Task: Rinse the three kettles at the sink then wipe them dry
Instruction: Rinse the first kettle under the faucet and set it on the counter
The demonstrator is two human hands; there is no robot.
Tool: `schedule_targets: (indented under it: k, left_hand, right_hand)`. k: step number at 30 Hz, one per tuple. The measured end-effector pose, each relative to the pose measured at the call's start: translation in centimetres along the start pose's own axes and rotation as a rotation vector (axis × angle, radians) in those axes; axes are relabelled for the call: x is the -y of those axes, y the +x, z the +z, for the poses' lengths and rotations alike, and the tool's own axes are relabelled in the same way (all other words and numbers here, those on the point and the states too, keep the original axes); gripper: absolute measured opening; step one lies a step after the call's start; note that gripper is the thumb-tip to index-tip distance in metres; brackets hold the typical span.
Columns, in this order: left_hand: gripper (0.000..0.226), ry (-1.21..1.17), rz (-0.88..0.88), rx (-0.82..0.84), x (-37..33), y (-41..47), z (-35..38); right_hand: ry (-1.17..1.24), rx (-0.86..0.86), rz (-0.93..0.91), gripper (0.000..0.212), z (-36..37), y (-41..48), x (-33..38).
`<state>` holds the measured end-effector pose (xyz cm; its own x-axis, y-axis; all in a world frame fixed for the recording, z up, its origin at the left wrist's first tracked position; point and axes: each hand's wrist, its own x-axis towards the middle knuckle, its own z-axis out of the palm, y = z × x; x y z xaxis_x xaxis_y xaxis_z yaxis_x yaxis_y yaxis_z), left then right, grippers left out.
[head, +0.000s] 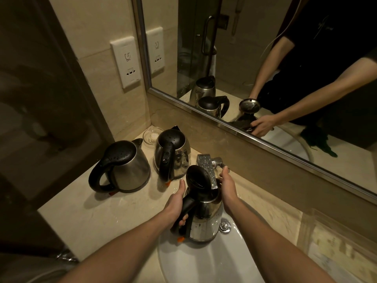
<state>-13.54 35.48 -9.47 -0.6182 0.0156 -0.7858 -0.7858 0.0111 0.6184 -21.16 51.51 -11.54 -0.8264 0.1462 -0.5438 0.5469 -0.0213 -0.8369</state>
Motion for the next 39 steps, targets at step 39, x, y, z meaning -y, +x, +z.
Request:
schedule_targets:
  k: [39]
  left_hand:
    - [0.097,0.011,0.015,0.012,0.4,0.2,0.0]
  right_hand:
    - [-0.004,0.037,0.029,0.068,-0.8,-1.1,1.0]
